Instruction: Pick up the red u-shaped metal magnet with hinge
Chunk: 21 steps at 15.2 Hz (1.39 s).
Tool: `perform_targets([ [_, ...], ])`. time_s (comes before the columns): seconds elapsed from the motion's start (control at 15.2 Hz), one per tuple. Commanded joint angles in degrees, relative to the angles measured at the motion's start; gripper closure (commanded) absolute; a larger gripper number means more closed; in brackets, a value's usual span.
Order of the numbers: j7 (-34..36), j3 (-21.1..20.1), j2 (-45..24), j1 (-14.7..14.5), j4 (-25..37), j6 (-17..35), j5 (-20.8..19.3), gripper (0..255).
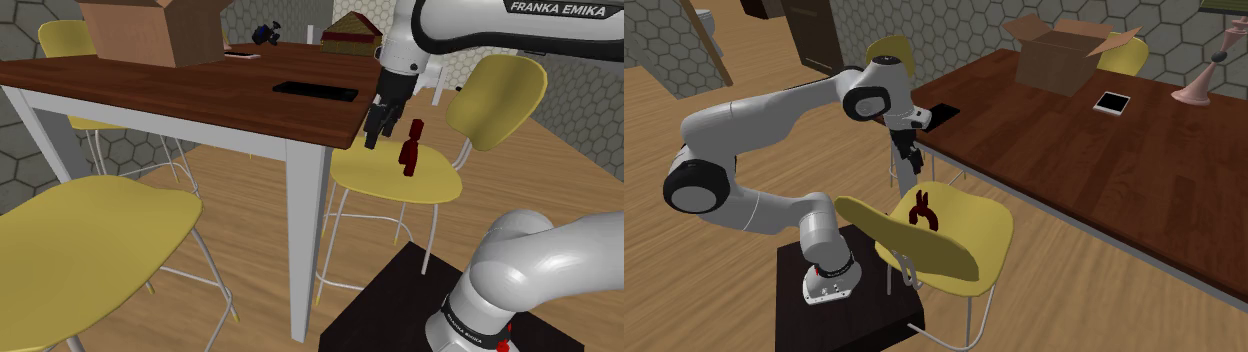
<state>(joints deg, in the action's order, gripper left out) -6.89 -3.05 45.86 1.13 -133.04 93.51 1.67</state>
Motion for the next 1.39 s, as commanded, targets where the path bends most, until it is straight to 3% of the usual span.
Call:
perform_targets([
  [0.0,0.0,0.0,0.0,0.0,0.0,0.0,0.0,0],
  [0.86,-8.8,10.2,-7.6,7.1,14.8,-10.0,-11.4,0],
  [1.32,-8.3,10.5,-5.5,7.2,7.7,-5.1,-11.7,0],
])
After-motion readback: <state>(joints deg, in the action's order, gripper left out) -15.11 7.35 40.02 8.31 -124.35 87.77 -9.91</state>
